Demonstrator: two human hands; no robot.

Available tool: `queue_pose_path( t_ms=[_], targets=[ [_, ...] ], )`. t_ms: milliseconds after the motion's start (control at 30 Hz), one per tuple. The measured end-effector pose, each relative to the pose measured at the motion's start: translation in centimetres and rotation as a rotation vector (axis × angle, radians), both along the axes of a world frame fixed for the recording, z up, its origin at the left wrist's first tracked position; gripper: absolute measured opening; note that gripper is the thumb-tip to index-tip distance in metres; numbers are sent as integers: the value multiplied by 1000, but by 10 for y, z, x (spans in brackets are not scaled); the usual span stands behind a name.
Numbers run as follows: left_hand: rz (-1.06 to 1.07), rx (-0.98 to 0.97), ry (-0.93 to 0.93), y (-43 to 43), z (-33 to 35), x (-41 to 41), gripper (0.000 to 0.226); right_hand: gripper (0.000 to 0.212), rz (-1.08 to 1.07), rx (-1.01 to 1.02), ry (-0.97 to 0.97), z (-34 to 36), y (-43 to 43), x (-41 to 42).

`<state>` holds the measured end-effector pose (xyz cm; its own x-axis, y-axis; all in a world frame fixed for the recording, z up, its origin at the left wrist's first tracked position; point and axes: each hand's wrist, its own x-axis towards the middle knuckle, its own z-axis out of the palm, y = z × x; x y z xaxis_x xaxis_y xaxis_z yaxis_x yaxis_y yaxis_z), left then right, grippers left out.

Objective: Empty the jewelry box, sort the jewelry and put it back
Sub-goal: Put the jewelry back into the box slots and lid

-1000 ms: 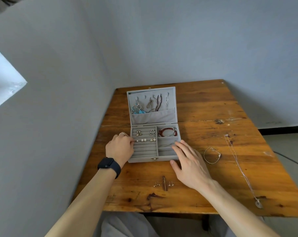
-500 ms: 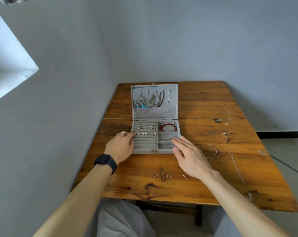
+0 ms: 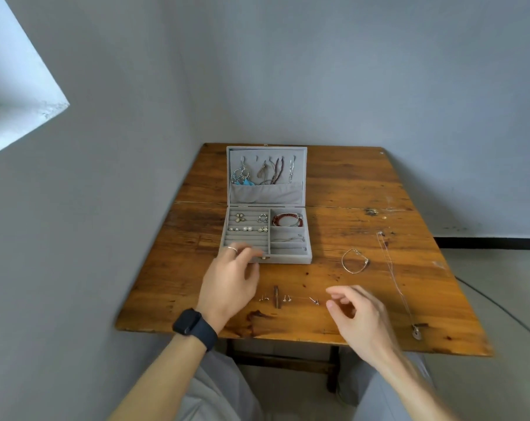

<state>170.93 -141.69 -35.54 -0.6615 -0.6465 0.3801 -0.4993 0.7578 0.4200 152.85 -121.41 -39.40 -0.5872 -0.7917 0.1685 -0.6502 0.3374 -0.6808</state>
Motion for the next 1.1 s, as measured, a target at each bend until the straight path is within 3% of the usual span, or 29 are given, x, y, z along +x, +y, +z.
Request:
queue_pose_path(
  t_ms=[200, 400, 800, 867, 1100],
  targets=[
    [-106, 64, -75, 64, -28, -28, 30, 21, -64, 11, 97, -16, -3, 14],
    [-70, 24, -159, 78, -41, -44, 33, 11, -107, -60, 174, -24, -7, 17],
    [-78, 22, -231, 77, -36, -57, 25, 8, -149, -207, -41, -24, 4, 11],
    [-76, 55, -178, 75, -31, -54, 22, 8, -153, -208, -52, -24, 4, 12],
    [139, 296, 273, 26, -17, 0, 9, 11, -92, -160, -157, -13, -5, 9]
  ],
)
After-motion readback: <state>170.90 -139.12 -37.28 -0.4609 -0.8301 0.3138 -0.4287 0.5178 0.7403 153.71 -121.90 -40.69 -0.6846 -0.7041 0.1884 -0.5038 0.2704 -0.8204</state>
